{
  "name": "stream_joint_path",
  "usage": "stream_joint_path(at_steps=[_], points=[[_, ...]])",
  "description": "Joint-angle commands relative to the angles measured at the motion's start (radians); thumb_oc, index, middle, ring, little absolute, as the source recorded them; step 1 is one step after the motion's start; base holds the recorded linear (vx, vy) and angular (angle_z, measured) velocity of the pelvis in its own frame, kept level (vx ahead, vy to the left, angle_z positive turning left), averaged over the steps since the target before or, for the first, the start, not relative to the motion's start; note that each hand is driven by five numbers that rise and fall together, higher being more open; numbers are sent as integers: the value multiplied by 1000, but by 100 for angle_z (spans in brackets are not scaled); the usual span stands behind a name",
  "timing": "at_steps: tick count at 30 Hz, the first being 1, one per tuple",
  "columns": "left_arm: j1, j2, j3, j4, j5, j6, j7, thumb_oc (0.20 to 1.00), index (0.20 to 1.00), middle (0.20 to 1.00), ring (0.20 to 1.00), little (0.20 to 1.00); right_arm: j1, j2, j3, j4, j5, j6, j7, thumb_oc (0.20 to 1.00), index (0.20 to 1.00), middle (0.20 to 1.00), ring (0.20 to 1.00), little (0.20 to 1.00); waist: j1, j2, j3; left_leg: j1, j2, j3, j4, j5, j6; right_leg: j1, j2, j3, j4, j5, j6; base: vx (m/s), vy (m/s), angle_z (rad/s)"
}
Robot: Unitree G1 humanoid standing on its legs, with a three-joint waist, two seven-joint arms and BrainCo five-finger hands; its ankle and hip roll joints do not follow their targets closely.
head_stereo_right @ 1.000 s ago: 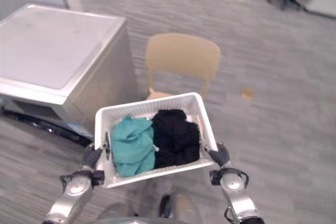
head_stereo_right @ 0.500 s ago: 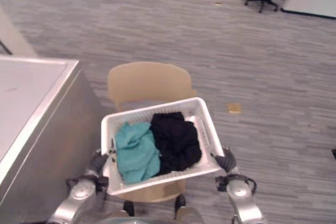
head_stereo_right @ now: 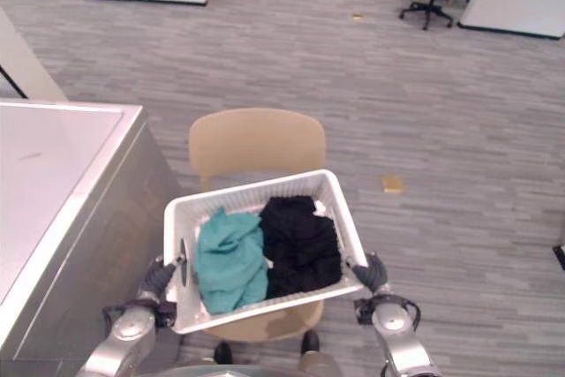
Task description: Grab the laundry basket,head to the washer,open it,put in the laundry and shut it.
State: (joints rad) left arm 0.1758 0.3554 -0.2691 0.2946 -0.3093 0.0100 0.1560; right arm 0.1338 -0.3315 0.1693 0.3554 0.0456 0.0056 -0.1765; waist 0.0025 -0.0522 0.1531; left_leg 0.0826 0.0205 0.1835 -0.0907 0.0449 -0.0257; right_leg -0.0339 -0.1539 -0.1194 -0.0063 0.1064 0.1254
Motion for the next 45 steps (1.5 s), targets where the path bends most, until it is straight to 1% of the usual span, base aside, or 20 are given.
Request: stream_joint_path(at_steps=[1,2,4,5,6,7,8,10,12,14,18,20,22,28,29,30,31,32,39,45], points=[[-120,-36,13,-50,-33,-121,-30,200,200,200,200,200,-84,22,19,-45,67,-58,68,200,200,200,200,200,14,34,61,-36,-56,-28,81,-124,63,-136,43,-46,117,-15,40,-284,31,-7],[-120,-36,13,-50,-33,-121,-30,200,200,200,200,200,-84,22,19,-44,67,-58,68,200,200,200,200,200,14,34,60,-38,-56,-28,81,-123,63,-137,43,-46,117,-15,40,-98,15,2],[-143,-30,7,-27,-18,-121,-20,200,200,200,200,200,-89,36,26,-27,85,-61,65,200,200,200,200,200,13,44,70,-83,-47,-27,101,-104,71,-136,65,-32,239,-101,14,-160,28,2],[-143,-30,7,-27,-18,-121,-20,200,200,200,200,200,-89,36,26,-27,85,-61,65,200,200,200,200,200,13,44,70,-83,-47,-27,101,-104,71,-136,65,-32,239,-101,14,-133,15,6],[-149,-33,6,-3,-22,-122,-19,200,200,200,200,200,-87,43,33,1,100,-67,64,200,200,200,200,200,20,55,58,-99,-40,-28,95,-83,71,-108,89,-31,313,-171,-12,-92,-17,4],[-145,-34,8,11,-19,-119,-17,200,200,200,200,200,-81,54,36,21,104,-67,62,200,200,200,200,200,31,55,46,-107,-37,-24,84,-77,66,-84,100,-32,307,-198,-22,-137,-90,3],[-161,-36,5,18,-8,-119,-17,200,200,200,200,200,-98,56,45,51,114,-67,60,200,200,200,200,200,43,37,41,-141,-50,-30,71,-53,51,-27,111,-30,197,-215,-33,-137,-150,12],[-203,-36,-1,28,-1,-126,-9,200,200,200,200,200,-128,40,48,48,133,-68,50,200,200,200,200,200,49,34,48,-239,-45,-32,102,-25,28,-35,132,8,104,-204,-51,-213,-150,38],[-222,-40,-10,34,-7,-129,-5,200,200,200,200,200,-142,30,51,48,142,-70,42,200,200,200,200,200,47,37,57,-281,-42,-35,130,-20,19,-48,136,8,86,-198,-59,-167,-48,26],[-313,-67,-44,86,-3,-138,21,200,200,200,200,200,-202,-3,60,66,154,-72,13,200,200,200,200,200,35,56,117,-362,-42,-75,223,-25,-6,-96,132,-16,80,-186,-79,-314,9,7],[-353,-85,-56,127,3,-138,34,200,200,200,200,200,-226,0,71,84,157,-74,-5,200,200,200,200,200,1,50,98,-313,-25,-77,203,-65,0,-139,117,-39,56,-150,-77,-91,30,47],[-410,-94,-77,170,20,-137,68,200,200,200,200,200,-253,12,82,102,161,-76,-25,200,200,200,200,200,-14,60,97,-302,-25,-97,133,-32,3,-156,131,-32,26,-125,-72,-27,47,9],[-440,-95,-83,200,27,-138,77,200,200,200,200,200,-268,15,88,114,163,-74,-30,200,200,200,200,200,-16,60,101,-304,-28,-95,114,-26,4,-162,131,-35,13,-115,-70,-82,59,10],[-526,-99,-83,311,51,-140,131,200,200,200,200,200,-359,47,151,182,182,-77,-46,200,200,200,200,200,-8,29,140,-383,-35,-79,131,-26,16,-234,132,-7,-2,-60,-66,-134,52,-11],[-529,-96,-79,332,60,-141,136,369,369,369,369,369,-372,54,163,199,184,-78,-43,200,200,200,200,200,-4,18,147,-403,-34,-74,154,-31,19,-245,130,-2,-1,-52,-66,-53,16,-18],[-529,-96,-79,332,60,-141,136,567,567,567,567,567,-372,54,163,200,184,-78,-43,247,247,247,247,247,-4,18,146,-403,-34,-74,154,-31,19,-245,130,-2,-1,-52,-66,-67,23,-18],[-530,-97,-79,342,61,-142,138,959,959,959,959,959,-376,60,168,210,186,-78,-44,495,495,495,495,495,-3,14,149,-409,-35,-74,164,-33,21,-249,131,1,0,-49,-67,-32,29,-14],[-529,-98,-79,357,60,-141,142,1000,1000,1000,1000,1000,-381,70,170,220,200,-80,-45,1000,1000,1000,1000,1000,0,9,148,-413,-35,-73,171,-36,24,-251,131,3,-2,-46,-68,-38,40,-7],[-543,-93,-82,380,73,-136,146,1000,1000,1000,1000,1000,-404,77,168,258,241,-82,-45,1000,1000,1000,1000,1000,7,9,147,-410,-39,-80,161,-27,22,-244,132,1,-15,-42,-68,-14,7,1],[-518,-59,-69,311,61,-147,121,1000,1000,1000,1000,1000,-395,73,137,269,304,-85,-21,1000,1000,1000,1000,1000,15,13,138,-386,-43,-87,138,-15,19,-217,138,-2,-28,-41,-67,-1,3,4]])
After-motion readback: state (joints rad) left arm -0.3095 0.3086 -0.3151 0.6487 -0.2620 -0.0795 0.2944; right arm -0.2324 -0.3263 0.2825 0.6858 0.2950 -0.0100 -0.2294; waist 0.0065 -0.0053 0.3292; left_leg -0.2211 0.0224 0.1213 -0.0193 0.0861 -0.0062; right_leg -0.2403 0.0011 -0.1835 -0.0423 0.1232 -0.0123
